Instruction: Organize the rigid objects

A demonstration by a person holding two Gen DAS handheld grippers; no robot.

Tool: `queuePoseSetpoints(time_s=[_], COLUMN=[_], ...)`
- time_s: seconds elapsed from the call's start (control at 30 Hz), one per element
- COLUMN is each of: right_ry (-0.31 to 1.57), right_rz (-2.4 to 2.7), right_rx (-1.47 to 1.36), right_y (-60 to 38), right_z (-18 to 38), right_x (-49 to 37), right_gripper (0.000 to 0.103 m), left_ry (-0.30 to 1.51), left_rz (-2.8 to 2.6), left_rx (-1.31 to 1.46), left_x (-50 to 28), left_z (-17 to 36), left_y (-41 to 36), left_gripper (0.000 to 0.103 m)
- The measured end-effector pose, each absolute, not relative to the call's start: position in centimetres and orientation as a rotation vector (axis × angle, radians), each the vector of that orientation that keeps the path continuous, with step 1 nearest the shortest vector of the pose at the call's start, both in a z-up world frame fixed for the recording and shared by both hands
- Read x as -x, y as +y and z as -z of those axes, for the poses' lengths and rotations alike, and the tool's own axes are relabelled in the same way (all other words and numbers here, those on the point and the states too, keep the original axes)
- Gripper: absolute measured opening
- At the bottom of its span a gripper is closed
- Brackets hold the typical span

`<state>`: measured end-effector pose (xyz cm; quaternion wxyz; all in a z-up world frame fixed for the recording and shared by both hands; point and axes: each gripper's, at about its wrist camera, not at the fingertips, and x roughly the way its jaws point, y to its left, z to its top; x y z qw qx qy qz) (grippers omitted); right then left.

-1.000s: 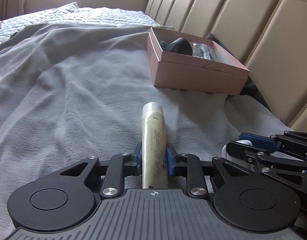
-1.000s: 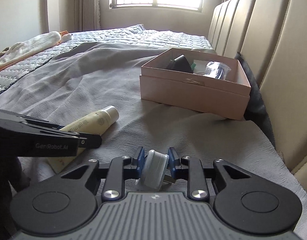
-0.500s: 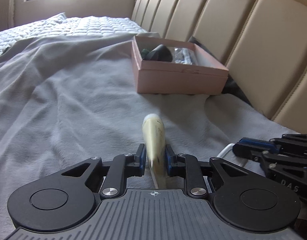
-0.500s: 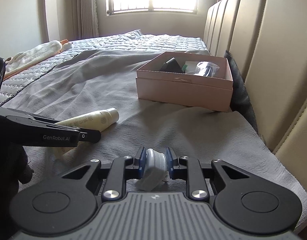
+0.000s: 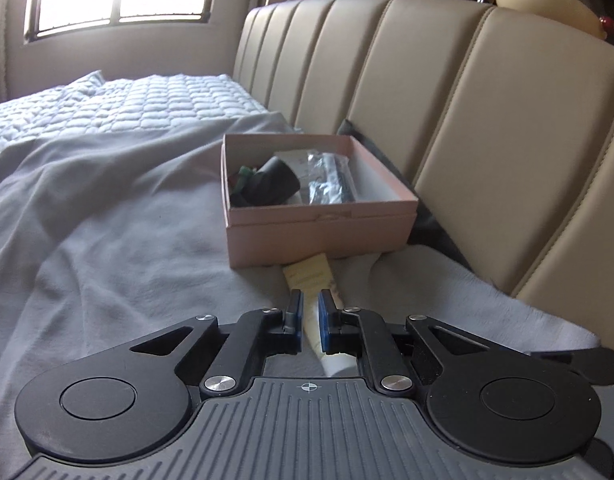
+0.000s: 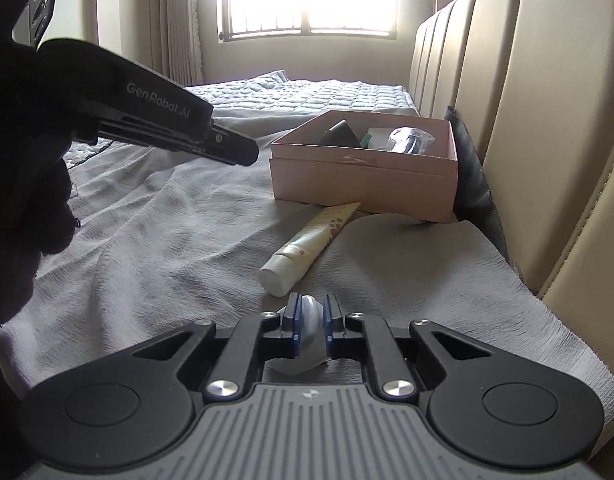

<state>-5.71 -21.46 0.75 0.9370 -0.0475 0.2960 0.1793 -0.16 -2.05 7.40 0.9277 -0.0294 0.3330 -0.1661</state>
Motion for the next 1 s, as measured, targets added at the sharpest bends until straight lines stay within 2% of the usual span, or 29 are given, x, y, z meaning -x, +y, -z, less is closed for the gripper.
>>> queuePoseSetpoints(time_s=[0.23, 0.53, 0.83, 0.87, 0.9, 1.0], right_ry=[0.574, 0.549, 0.545, 0.545, 0.546, 0.555], right_rz=[-0.355, -0.361, -0.352, -0.352, -0.353, -0.361], right_rx=[0.126, 0.098, 0.116, 0.117, 0.117, 0.118], right_y=[-20.9, -21.8, -21.4, -21.5, -21.6, -21.9], right_z=[-0.5, 0.1, 0.4, 0.4, 0.4, 0.5], right_x=[6.2, 7.6, 7.6, 7.7, 7.8, 8.2], right_gripper=[0.012, 0.012, 0.016, 0.016, 0.016, 0.02], left_ry=[0.788, 0.753, 0.886, 0.887, 0.882, 0.923], left_rz=[0.314, 0.267, 0.293, 0.291, 0.283, 0.248], left_rx=[0.125, 0.129, 0.081, 0.059, 0.039, -0.02], left_x=[-0.3, 0.0, -5.4, -6.0, -6.5, -7.5], left_z=[-4.8, -6.0, -4.4, -3.9, -3.5, -2.3], left_y=[0.3, 1.2, -6.0, -6.8, -7.4, -8.6], left_gripper=[0.011, 0.013, 0.018, 0.025, 0.038, 0.047])
